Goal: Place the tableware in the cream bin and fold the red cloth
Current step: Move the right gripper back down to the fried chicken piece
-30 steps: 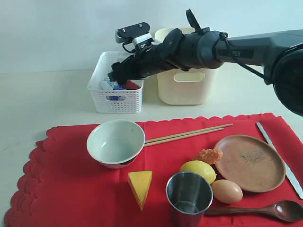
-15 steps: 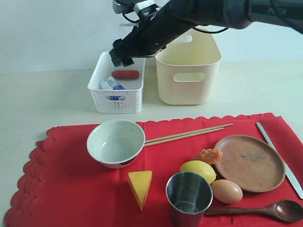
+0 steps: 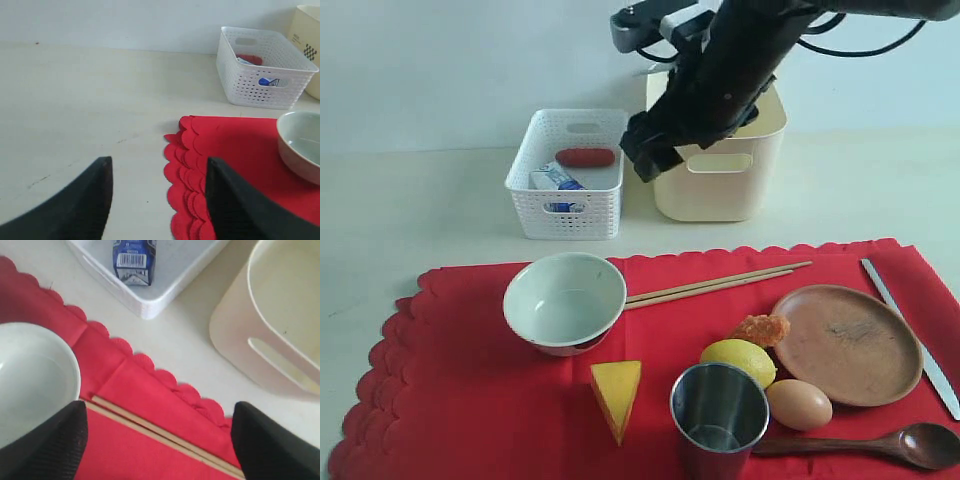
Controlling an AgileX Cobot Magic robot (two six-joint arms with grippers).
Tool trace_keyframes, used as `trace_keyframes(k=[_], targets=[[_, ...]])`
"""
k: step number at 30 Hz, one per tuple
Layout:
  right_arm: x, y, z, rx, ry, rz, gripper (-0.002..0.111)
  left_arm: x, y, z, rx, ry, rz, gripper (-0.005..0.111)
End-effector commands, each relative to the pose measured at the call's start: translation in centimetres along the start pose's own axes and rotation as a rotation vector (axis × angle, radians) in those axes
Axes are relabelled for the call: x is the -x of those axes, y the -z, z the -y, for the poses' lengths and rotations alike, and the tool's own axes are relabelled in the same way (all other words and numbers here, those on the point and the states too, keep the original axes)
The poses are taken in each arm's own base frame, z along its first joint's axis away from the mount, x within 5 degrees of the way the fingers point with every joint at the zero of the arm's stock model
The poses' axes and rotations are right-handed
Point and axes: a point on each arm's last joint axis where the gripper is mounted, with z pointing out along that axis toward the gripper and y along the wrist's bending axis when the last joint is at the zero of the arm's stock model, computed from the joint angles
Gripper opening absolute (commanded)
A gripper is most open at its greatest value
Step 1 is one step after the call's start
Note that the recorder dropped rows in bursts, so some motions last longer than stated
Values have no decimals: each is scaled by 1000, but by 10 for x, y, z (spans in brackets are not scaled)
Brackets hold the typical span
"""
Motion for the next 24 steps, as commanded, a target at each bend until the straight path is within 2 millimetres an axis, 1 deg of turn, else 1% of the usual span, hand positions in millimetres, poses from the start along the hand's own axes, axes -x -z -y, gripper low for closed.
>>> trace_keyframes(k=[1, 3, 7, 8, 11, 13, 20, 24], targets=[[-28, 23, 0, -53, 10, 11, 74, 0, 0, 0, 0, 7, 12, 54], [-48, 37, -2, -66, 24, 5, 74, 0, 0, 0, 0, 7, 12, 54], [-71, 51, -3, -99, 51, -10, 74, 0, 0, 0, 0, 7, 12, 54], [-76, 52, -3, -105, 45, -18, 74, 0, 0, 0, 0, 7, 12, 54], [-91, 45, -5, -102, 50, -75, 74, 0, 0, 0, 0, 7, 12, 54], [-97, 39, -6, -96, 49, -104, 74, 0, 0, 0, 0, 7, 12, 54], [-115, 26, -9, -64, 43, -223, 74, 0, 0, 0, 0, 7, 12, 54], [-124, 14, -10, -58, 35, -264, 74, 0, 0, 0, 0, 7, 12, 54]])
